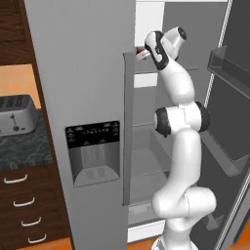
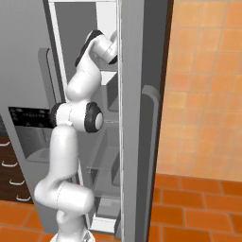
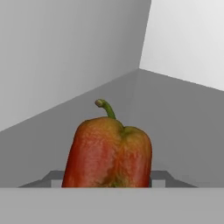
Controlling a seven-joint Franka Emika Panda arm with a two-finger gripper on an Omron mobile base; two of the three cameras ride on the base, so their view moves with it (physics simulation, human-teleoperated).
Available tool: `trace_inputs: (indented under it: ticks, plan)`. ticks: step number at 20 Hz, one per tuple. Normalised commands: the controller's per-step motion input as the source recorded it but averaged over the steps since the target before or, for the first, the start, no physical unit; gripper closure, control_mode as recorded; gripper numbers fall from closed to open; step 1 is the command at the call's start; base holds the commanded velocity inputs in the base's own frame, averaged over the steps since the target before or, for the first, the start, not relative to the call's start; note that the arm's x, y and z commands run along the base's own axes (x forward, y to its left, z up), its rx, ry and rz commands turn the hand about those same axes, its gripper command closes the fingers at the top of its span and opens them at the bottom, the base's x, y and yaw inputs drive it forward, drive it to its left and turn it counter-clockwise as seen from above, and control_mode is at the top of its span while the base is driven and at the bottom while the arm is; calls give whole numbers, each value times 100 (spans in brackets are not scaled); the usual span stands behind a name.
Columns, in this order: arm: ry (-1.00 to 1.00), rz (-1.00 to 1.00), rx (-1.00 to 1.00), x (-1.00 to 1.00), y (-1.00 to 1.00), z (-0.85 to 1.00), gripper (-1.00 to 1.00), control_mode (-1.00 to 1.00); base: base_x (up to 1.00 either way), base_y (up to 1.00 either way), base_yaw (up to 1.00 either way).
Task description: Place one bell pepper and one steak in each tupperware on the nearby counter, to pack two identical lunches.
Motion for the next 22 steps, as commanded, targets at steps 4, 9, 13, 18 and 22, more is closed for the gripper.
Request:
trace_inputs:
  ticks: [4,9,13,18,22]
  plan:
    - [-33,-2,-13,-2,1,-30,100,-100,0,0,0]
    - [-27,-7,-13,-6,9,-34,100,-100,0,0,0]
    - [1,-7,-1,-54,8,19,100,-100,0,0,0]
    - [7,-7,0,-77,0,45,100,-100,0,0,0]
    - [6,-10,0,-100,0,27,100,-100,0,0,0]
